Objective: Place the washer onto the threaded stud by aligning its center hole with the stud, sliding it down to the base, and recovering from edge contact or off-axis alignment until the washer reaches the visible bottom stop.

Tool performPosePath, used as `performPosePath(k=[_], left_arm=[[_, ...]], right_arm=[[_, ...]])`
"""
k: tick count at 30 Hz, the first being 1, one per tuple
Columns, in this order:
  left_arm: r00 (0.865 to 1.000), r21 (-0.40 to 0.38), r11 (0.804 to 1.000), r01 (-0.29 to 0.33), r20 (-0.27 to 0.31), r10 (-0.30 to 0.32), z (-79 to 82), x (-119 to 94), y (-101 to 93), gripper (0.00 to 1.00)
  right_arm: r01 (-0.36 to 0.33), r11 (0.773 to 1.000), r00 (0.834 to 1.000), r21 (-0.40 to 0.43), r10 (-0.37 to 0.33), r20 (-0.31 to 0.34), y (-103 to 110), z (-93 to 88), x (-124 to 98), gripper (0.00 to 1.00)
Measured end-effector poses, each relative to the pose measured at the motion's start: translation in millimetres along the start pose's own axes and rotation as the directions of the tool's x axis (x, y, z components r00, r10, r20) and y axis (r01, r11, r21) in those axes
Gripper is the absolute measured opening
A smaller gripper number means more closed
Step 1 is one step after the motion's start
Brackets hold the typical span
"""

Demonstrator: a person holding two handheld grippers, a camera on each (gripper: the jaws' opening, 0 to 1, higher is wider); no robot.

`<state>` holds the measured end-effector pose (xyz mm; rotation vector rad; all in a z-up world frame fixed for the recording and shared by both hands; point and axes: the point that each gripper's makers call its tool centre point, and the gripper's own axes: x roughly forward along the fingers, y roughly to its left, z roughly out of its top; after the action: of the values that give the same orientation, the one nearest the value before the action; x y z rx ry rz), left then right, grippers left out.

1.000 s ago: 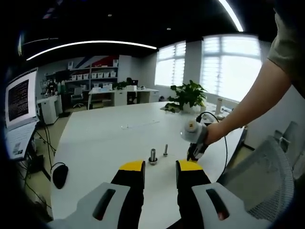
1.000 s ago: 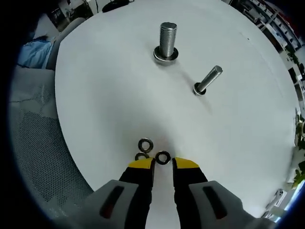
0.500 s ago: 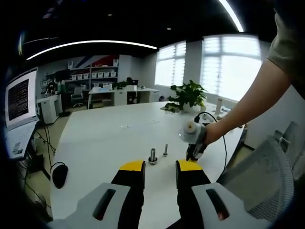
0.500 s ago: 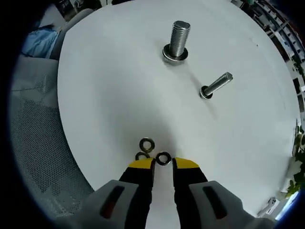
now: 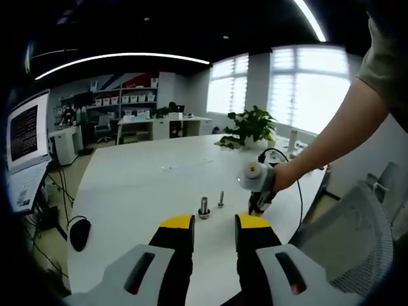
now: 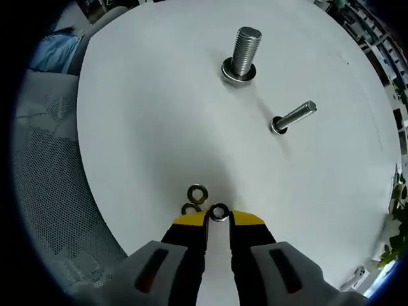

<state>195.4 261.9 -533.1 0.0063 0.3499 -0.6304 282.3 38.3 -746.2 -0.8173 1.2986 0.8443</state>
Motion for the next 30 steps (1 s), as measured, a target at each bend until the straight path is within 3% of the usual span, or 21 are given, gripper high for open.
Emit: performPosePath(k=[13, 19, 30], left_arm=[[1.0, 0.001, 1.0, -0.002, -0.001, 0.002, -0.5, 0.0, 0.5, 0.23], [1.0, 0.0, 1.0, -0.002, -0.001, 0.002, -0.7, -0.2, 0.3, 0.23], [1.0, 0.004, 1.0, -0.001, -0.001, 0.001, -0.7, -0.6, -0.2, 0.23]], right_arm=[[0.005, 1.0, 1.0, 0.025, -0.006, 0.006, 0.4, 0.1, 0.0, 0.15], [0.028, 0.996, 0.999, 0.079, -0.031, 0.032, 0.3, 0.3, -0.1, 0.14], [0.028, 0.996, 0.999, 0.085, -0.031, 0.039, 0.1, 0.1, 0.5, 0.14]])
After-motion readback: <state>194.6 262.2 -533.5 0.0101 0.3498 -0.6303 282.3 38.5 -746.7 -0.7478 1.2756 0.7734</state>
